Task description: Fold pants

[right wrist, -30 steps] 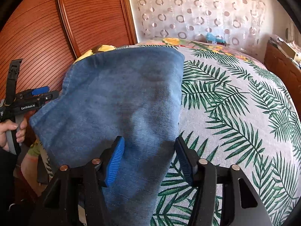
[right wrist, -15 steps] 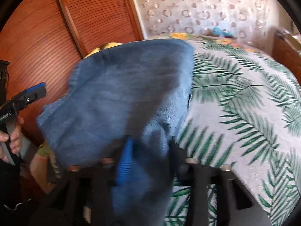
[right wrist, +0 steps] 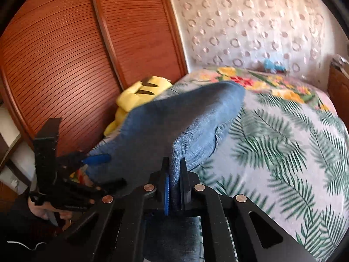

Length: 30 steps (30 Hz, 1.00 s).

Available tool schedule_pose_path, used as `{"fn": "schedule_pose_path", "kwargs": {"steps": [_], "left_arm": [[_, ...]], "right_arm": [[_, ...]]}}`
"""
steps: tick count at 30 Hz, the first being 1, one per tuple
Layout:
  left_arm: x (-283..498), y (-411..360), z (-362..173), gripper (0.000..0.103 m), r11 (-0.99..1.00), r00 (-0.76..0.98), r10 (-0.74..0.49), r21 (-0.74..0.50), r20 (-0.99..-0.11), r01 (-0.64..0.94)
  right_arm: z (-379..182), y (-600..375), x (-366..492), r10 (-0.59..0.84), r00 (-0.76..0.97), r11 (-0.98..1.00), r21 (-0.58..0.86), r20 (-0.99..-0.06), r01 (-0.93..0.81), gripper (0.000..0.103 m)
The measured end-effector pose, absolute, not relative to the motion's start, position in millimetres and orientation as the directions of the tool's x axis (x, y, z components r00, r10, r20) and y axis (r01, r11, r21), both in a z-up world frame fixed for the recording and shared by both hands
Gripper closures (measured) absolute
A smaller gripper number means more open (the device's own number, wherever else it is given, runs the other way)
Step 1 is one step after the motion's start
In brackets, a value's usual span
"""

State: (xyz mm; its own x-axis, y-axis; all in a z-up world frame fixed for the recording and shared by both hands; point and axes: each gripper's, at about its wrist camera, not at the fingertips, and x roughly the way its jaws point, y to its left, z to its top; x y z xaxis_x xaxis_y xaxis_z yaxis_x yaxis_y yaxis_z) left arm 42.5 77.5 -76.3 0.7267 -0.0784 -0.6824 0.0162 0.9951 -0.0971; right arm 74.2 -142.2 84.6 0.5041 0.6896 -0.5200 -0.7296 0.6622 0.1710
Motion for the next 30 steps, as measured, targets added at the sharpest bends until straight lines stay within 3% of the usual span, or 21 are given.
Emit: {"fn": "schedule_pose_path", "kwargs": {"steps": [8, 14, 21, 25, 28, 30], "left_arm": [[11.5, 130.4, -29.1, 0.021, 0.99, 0.801, 0.01, -0.106, -0.599, -0.092], [-12.8, 170.2, -2.8, 0.021, 0.982, 0.834, 0.095, -0.088, -0.544, -0.169], [-27.0, 191.2, -0.5, 0.021, 0.971, 0.837, 0.139, -0.091, -0.53, -0.219], [-21.1, 189.5, -5.6, 0.021, 0.974, 0.833, 0.127, -0.09, -0.538, -0.207], [-18.1, 183.1, -7.1, 0.021, 0.978, 0.835, 0.108, -0.094, -0.54, -0.187], [-17.5, 180.4, -6.3, 0.021, 0.98, 0.837, 0.096, -0.097, -0.539, -0.176]], "right_arm": [[98.4, -87.6, 74.0, 0.734, 0.443, 0.575, 0.123, -0.515, -0.809, 0.097], [78.5, -22.0, 86.6, 0.753, 0.346, 0.487, 0.12, -0.56, -0.865, 0.097], [28.2, 53.4, 92.3, 0.7, 0.231, 0.421, 0.128, -0.676, -0.898, 0.097], [19.4, 56.5, 104.6, 0.707, 0.21, 0.429, 0.174, -0.675, -0.887, 0.097], [29.7, 47.3, 104.9, 0.712, 0.225, 0.44, 0.172, -0.666, -0.881, 0.089], [42.9, 42.8, 101.7, 0.712, 0.257, 0.457, 0.153, -0.653, -0.876, 0.075]]}}
